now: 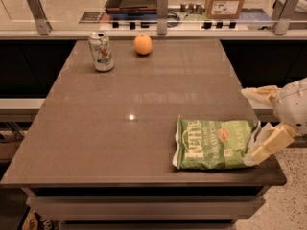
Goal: Move green jalapeno chip bag near 7up can
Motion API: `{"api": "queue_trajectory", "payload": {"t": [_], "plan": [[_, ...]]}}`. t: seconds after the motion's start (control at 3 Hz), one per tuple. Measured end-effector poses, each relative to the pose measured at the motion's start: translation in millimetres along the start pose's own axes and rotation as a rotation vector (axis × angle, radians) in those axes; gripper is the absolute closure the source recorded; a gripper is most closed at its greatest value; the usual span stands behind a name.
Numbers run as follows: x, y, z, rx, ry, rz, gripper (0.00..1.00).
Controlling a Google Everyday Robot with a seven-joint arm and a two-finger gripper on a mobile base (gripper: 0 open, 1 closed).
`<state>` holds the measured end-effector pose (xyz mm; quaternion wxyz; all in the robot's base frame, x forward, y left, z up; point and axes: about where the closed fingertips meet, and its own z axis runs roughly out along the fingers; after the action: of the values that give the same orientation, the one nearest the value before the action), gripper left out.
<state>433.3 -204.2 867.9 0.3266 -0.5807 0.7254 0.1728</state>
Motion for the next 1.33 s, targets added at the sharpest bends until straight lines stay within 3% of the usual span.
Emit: {"api": "queue_trajectory", "payload": {"t": [0.33, 1.0, 1.33], "plan": [[7, 2, 14, -0.014, -0.056, 0.006, 0.00], [10, 12, 34, -0.054, -0.074, 0.000, 0.00], [9, 18, 41, -0.071, -0.064, -0.023, 0.16]]}}
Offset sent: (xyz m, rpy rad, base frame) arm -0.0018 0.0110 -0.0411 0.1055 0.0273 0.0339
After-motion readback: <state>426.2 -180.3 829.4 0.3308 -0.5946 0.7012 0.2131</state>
